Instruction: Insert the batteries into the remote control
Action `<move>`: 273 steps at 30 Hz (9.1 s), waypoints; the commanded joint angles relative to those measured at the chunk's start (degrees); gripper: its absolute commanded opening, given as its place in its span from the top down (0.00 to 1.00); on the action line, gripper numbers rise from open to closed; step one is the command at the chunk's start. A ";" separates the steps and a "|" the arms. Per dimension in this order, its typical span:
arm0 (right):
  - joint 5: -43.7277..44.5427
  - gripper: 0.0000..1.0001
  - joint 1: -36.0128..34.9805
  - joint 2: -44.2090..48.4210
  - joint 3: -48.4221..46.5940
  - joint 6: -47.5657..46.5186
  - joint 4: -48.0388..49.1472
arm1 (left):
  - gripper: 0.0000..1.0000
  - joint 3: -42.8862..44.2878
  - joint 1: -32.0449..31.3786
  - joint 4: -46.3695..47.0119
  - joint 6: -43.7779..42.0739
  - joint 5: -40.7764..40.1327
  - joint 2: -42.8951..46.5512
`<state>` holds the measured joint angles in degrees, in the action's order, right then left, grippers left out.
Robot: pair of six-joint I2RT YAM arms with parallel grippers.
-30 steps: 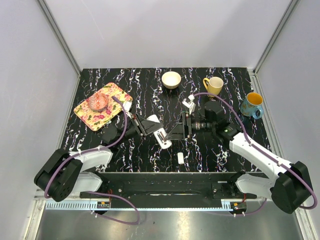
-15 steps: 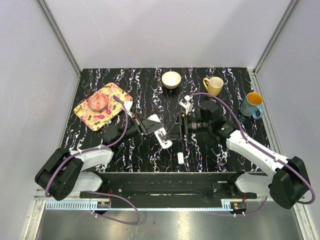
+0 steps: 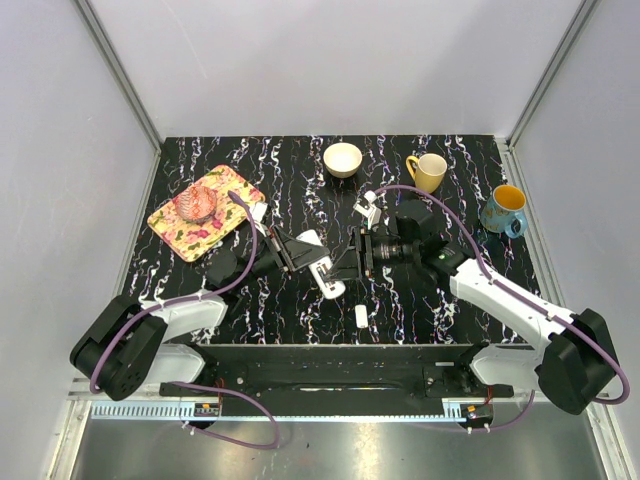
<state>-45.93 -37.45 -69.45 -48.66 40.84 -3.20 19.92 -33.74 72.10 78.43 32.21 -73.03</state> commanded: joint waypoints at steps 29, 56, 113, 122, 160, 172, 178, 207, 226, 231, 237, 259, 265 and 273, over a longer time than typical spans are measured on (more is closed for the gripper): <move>49.70 0.34 11.52 -24.66 -18.56 -14.39 -17.54 | 1.00 -8.93 3.85 -24.56 -11.20 -12.96 26.54; 58.94 0.23 11.70 -49.55 -38.17 -4.81 -24.66 | 1.00 -8.76 5.87 -24.90 -8.91 -7.77 25.66; 38.89 1.00 4.93 -24.85 -14.28 -65.87 -15.52 | 1.00 -8.93 2.45 -25.60 -10.84 -1.88 30.67; 39.18 1.00 4.93 -24.24 -10.67 -70.72 -17.45 | 1.00 -11.92 2.18 -24.02 -10.49 -3.03 32.60; 66.76 1.00 4.49 -34.70 -22.00 49.24 -45.22 | 1.00 -10.96 2.18 -33.34 -11.28 -9.18 34.80; 68.88 0.75 3.79 -38.56 -19.71 46.88 -44.52 | 1.00 -11.05 2.18 -32.54 -11.37 -9.53 33.31; 68.52 0.54 3.79 -37.70 -19.28 45.12 -44.26 | 1.00 -11.13 2.10 -33.07 -11.37 -9.44 33.57; 48.93 0.53 2.12 -25.38 -15.49 -35.74 -27.56 | 1.00 -12.63 2.10 -32.72 -12.51 -8.92 35.42; 52.26 0.56 5.55 -32.68 -20.25 -37.06 -25.46 | 1.00 -11.66 2.10 -34.56 -14.27 -9.00 34.27; 51.82 0.56 6.07 -33.03 -19.01 -37.15 -24.40 | 1.00 -11.49 2.18 -34.65 -14.63 -9.18 33.66; 50.85 0.57 6.60 -34.61 -18.14 -36.97 -23.78 | 1.00 -11.40 2.10 -33.16 -14.36 -8.83 32.34; 49.27 0.65 7.92 -34.17 -16.73 -34.60 -25.80 | 1.00 -12.36 2.18 -31.75 -14.10 -9.18 31.73; 48.92 0.92 7.83 -35.40 -17.78 -34.69 -27.73 | 1.00 -12.54 2.18 -30.70 -13.66 -8.74 31.11; 51.03 1.00 7.83 -24.79 -19.19 -28.03 -28.96 | 1.00 -11.31 2.10 -31.05 -13.48 -9.71 30.24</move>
<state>3.90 -29.85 -103.66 -65.56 7.88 -30.09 7.35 -31.46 36.93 64.73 23.33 -41.89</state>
